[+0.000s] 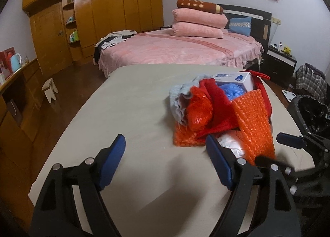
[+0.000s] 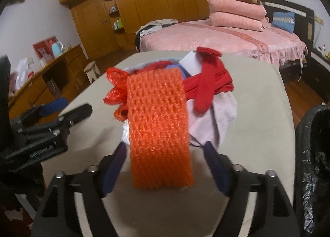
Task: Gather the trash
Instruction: 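Lift the orange mesh net with the right gripper while the left gripper grasps the white tissue ball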
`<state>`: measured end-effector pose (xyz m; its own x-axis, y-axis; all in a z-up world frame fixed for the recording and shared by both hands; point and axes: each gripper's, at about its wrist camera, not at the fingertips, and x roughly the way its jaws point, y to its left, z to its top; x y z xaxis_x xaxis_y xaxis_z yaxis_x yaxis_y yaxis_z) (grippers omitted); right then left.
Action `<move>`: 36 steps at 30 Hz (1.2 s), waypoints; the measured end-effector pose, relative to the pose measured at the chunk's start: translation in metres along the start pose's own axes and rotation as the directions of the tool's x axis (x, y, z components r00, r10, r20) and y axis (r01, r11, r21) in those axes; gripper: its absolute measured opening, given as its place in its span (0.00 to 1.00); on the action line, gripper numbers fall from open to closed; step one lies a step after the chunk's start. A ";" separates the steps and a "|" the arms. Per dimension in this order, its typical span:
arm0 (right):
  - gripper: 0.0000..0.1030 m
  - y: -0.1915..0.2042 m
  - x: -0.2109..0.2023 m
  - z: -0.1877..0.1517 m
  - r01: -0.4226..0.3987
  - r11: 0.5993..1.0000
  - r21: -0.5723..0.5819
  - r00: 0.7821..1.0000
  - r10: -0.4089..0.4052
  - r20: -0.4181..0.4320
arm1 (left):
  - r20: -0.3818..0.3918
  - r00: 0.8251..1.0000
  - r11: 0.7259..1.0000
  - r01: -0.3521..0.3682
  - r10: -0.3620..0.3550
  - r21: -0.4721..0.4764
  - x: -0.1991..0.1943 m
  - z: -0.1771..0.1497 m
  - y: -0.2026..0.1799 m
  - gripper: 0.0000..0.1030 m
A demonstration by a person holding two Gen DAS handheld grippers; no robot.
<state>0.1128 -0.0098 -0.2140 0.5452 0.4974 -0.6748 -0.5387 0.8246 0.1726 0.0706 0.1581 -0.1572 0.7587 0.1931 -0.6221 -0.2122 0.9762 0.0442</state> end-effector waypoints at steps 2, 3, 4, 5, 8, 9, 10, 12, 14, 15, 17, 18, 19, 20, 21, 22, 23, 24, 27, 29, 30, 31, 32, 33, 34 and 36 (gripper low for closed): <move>0.77 0.002 0.006 -0.003 0.025 1.000 -0.005 0.999 -0.025 -0.021 | -0.003 1.000 1.000 0.001 -0.001 -0.006 0.000 0.000 0.002 0.76; 0.73 0.002 0.008 -0.006 0.026 1.000 -0.007 0.999 -0.026 -0.031 | -0.002 1.000 1.000 0.001 -0.001 -0.007 0.000 0.000 0.002 0.76; 0.57 0.001 0.010 -0.007 0.015 1.000 -0.006 0.999 -0.015 -0.041 | -0.002 1.000 1.000 0.001 -0.001 -0.007 0.000 0.001 0.002 0.76; 0.47 0.001 0.009 -0.007 0.014 1.000 -0.006 0.999 -0.014 -0.046 | 0.000 1.000 1.000 0.001 -0.001 -0.007 0.000 0.001 0.002 0.76; 0.26 -0.002 0.001 -0.007 -0.016 1.000 -0.006 0.999 0.016 -0.036 | 0.002 1.000 1.000 0.004 -0.004 -0.007 -0.001 0.001 0.002 0.76; 0.25 -0.004 -0.002 -0.006 -0.021 1.000 0.000 0.999 0.021 -0.031 | 0.001 1.000 1.000 0.006 -0.006 -0.008 -0.001 0.001 0.002 0.76; 0.25 -0.006 -0.006 -0.006 -0.027 1.000 0.008 0.999 0.028 -0.023 | 0.000 1.000 1.000 0.009 -0.009 -0.009 0.000 0.002 0.002 0.76; 0.23 -0.010 -0.018 -0.005 -0.036 0.999 0.023 0.999 0.036 -0.002 | -0.002 1.000 1.000 0.024 -0.024 -0.008 0.000 0.002 -0.002 0.76; 0.20 -0.012 -0.029 -0.004 -0.023 1.000 0.015 1.000 0.023 0.018 | -0.004 0.999 0.999 0.039 -0.039 0.002 0.000 0.001 -0.008 0.76; 0.20 -0.015 -0.032 -0.002 -0.018 1.000 0.020 1.000 0.017 0.025 | -0.007 0.999 0.999 0.050 -0.050 0.008 0.001 0.001 -0.012 0.76; 0.20 -0.024 -0.043 -0.002 -0.009 0.999 0.046 0.999 0.007 0.040 | -0.015 0.997 0.997 0.074 -0.074 0.015 0.002 0.001 -0.020 0.76; 0.20 -0.027 -0.047 -0.002 -0.001 0.999 0.053 0.999 -0.002 0.045 | -0.017 0.996 0.996 0.085 -0.085 0.019 0.003 0.000 -0.024 0.76; 0.20 -0.031 -0.051 -0.003 0.011 0.998 0.058 0.999 -0.014 0.052 | -0.019 0.995 0.995 0.097 -0.097 0.026 0.004 0.000 -0.030 0.76; 0.20 -0.035 -0.054 -0.003 0.023 0.998 0.065 0.998 -0.026 0.058 | -0.021 0.994 0.994 0.107 -0.106 0.031 0.005 0.000 -0.035 0.76; 0.20 -0.040 -0.058 -0.002 0.034 0.997 0.076 0.997 -0.038 0.062 | -0.024 0.993 0.992 0.121 -0.120 0.037 0.007 0.000 -0.041 0.76; 0.20 -0.044 -0.060 -0.003 0.043 0.995 0.085 0.997 -0.048 0.064 | -0.027 0.991 0.990 0.132 -0.131 0.043 0.009 -0.001 -0.047 0.76; 0.20 -0.050 -0.062 -0.004 0.054 0.994 0.099 0.996 -0.060 0.066 | -0.031 0.990 0.989 0.141 -0.140 0.050 0.011 -0.002 -0.053 0.76; 0.20 -0.052 -0.063 -0.003 0.060 0.993 0.106 0.996 -0.067 0.066 | -0.035 0.989 0.987 0.149 -0.147 0.057 0.014 -0.003 -0.059 0.76; 0.20 -0.064 -0.066 -0.006 0.078 0.988 0.130 0.994 -0.087 0.063 | -0.058 0.986 0.986 0.158 -0.155 0.057 0.024 -0.007 -0.073 0.73; 0.20 -0.071 -0.067 -0.008 0.087 0.985 0.146 0.993 -0.097 0.060 | -0.076 0.986 0.987 0.152 -0.148 0.052 0.032 -0.009 -0.080 0.71; 0.20 -0.072 -0.068 -0.009 0.090 0.985 0.150 0.993 -0.099 0.060 | -0.082 0.986 0.987 0.150 -0.146 0.050 0.036 -0.010 -0.082 0.70; 0.20 -0.074 -0.069 -0.010 0.092 0.984 0.154 0.993 -0.102 0.059 | -0.094 0.985 0.987 0.151 -0.146 0.049 0.040 -0.011 -0.084 0.69; 0.20 -0.075 -0.069 -0.011 0.095 0.983 0.158 0.993 -0.105 0.059 | -0.104 0.984 0.987 0.152 -0.146 0.048 0.043 -0.012 -0.085 0.64; 0.20 -0.077 -0.070 -0.012 0.097 0.982 0.160 0.992 -0.108 0.058 | -0.121 0.981 0.987 0.155 -0.149 0.045 0.047 -0.013 -0.087 0.56; 0.20 -0.078 -0.070 -0.013 0.099 0.982 0.161 0.992 -0.109 0.057 | -0.133 0.978 0.986 0.164 -0.158 0.041 0.048 -0.014 -0.088 0.49; 0.20 -0.080 -0.070 -0.013 0.100 0.981 0.167 0.992 -0.111 0.057 | -0.130 0.975 0.982 0.185 -0.180 0.027 0.048 -0.012 -0.086 0.38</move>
<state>0.1090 -0.1140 -0.1903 0.6370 0.4174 -0.6481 -0.3665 0.9036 0.2218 0.1179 0.0823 -0.2001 0.6976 -0.0002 -0.7165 -0.0514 0.9974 -0.0503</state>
